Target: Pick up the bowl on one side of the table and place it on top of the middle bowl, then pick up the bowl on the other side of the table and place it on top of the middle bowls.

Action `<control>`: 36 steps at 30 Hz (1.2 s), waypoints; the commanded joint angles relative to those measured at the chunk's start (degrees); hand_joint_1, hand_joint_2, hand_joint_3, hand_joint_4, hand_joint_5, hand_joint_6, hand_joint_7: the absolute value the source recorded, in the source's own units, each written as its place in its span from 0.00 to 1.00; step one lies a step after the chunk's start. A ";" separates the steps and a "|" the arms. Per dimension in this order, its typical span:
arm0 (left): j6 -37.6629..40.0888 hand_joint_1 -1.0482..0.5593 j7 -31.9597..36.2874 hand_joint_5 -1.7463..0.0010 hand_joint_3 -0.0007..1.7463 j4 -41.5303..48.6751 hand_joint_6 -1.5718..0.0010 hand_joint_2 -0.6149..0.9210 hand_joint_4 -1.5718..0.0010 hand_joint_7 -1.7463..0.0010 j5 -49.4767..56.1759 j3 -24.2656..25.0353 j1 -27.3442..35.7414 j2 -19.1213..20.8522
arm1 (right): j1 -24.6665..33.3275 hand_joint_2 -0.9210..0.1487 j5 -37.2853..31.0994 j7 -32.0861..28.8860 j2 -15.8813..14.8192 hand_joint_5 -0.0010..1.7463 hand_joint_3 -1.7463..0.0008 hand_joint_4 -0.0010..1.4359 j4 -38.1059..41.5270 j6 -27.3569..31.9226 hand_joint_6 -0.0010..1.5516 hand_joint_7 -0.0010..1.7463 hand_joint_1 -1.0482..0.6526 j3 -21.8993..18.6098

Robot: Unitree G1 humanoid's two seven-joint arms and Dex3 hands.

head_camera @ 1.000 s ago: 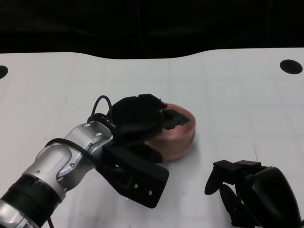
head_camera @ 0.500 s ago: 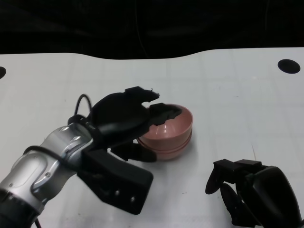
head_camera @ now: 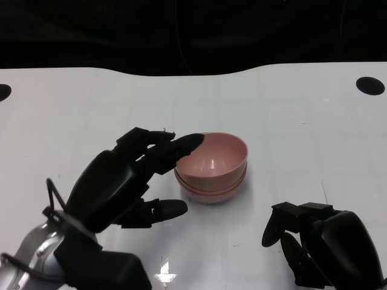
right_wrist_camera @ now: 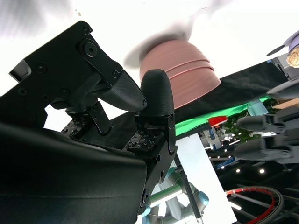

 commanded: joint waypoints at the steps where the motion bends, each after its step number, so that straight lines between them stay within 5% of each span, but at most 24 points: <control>1: -3.25 0.38 2.77 0.34 0.17 0.76 0.67 1.00 0.92 0.90 -4.41 2.46 3.38 -2.04 | 0.03 0.71 0.45 -0.46 -0.52 1.00 0.15 0.68 0.04 -0.29 0.56 0.87 0.57 -0.32; 4: -6.17 0.41 2.38 0.27 0.16 1.69 0.61 1.00 0.86 0.85 -8.01 3.42 5.11 -3.35 | 0.15 0.70 0.50 -0.12 -0.53 1.00 0.14 0.68 -0.24 -0.06 0.56 0.87 0.56 -0.34; 6: -7.64 0.47 0.18 0.21 0.16 1.51 0.67 1.00 0.76 0.57 -14.28 3.80 7.57 -4.59 | 0.23 0.70 0.57 0.02 -0.54 1.00 0.14 0.68 -0.40 -0.02 0.56 0.86 0.56 -0.36; 8: -7.24 0.50 -1.93 0.19 0.16 0.25 0.65 1.00 0.69 0.43 -18.92 4.15 9.61 -5.64 | 0.34 0.71 0.66 0.12 -0.52 1.00 0.14 0.68 -0.56 -0.02 0.56 0.86 0.57 -0.42; 10: -6.37 0.52 -4.31 0.19 0.21 -1.34 0.61 0.97 0.63 0.40 -23.55 4.34 11.66 -6.77 | 0.44 0.71 1.18 0.44 -0.70 1.00 0.13 0.68 -0.56 -0.34 0.56 0.86 0.57 -0.57; 13: -4.26 0.57 -7.18 0.19 0.57 -4.20 0.53 0.77 0.53 0.36 -27.12 5.05 14.32 -7.44 | 0.48 0.72 1.77 0.80 -0.89 1.00 0.13 0.68 -0.48 -0.67 0.56 0.84 0.57 -0.67; 17: 1.42 0.61 -11.96 0.15 0.74 -9.49 0.46 0.69 0.43 0.34 -31.15 5.28 17.95 -6.90 | 0.53 0.72 2.59 1.13 -1.26 1.00 0.13 0.67 -0.26 -1.33 0.57 0.82 0.57 -0.89; 25: 7.88 0.60 -18.20 0.05 0.77 -12.16 0.44 0.67 0.42 0.23 -35.93 6.30 20.90 -8.06 | 2.04 0.74 6.75 4.12 -1.93 1.00 0.11 0.66 -0.86 -3.58 0.60 0.74 0.57 -2.01; 36: 8.03 0.56 -22.21 0.01 0.78 -9.67 0.47 0.66 0.44 0.15 -37.00 8.05 21.03 -9.18 | 4.51 0.70 10.72 8.85 -1.79 1.00 0.09 0.64 -3.05 -4.27 0.57 0.80 0.55 -3.66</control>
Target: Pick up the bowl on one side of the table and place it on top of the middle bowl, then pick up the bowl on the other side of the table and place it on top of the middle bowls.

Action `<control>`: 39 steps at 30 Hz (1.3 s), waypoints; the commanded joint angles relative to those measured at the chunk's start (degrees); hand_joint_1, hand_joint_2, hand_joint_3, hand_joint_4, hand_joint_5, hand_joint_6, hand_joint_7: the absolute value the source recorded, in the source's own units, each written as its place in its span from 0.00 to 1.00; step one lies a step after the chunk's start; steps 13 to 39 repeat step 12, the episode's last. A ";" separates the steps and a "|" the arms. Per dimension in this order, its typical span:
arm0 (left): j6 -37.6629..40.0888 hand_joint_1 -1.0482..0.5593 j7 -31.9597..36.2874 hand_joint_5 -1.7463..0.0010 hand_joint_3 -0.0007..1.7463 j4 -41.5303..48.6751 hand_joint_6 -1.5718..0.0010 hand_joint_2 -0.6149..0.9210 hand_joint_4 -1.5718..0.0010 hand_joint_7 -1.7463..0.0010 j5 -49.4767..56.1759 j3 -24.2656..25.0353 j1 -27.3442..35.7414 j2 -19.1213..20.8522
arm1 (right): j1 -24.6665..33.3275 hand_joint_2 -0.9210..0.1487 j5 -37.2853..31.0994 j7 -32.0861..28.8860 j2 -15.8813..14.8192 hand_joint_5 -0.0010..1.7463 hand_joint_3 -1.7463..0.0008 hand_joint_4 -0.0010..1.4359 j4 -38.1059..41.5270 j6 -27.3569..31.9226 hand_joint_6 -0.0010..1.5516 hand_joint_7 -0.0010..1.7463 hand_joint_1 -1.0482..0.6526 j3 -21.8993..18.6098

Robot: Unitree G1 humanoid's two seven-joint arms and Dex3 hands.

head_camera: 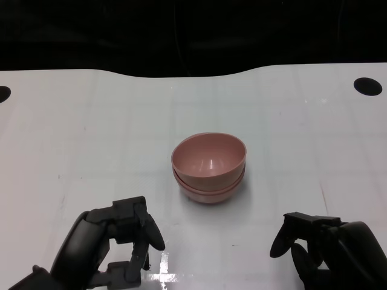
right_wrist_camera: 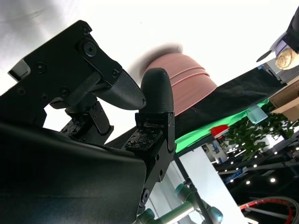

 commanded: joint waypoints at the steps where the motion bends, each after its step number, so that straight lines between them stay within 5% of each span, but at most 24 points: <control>1: -0.31 0.56 -1.07 0.00 0.78 0.98 0.47 0.66 0.44 0.15 -0.63 1.32 0.41 -0.01 | 0.35 0.70 0.63 0.68 -0.42 1.00 0.08 0.64 -0.67 -0.65 0.56 0.80 0.55 -0.62; 39: -0.46 0.57 -2.35 0.00 0.81 2.35 0.48 0.64 0.44 0.15 -0.40 2.40 -0.36 -1.36 | 0.19 0.73 0.83 0.83 -0.08 1.00 0.08 0.65 -0.39 -1.20 0.57 0.80 0.57 -0.92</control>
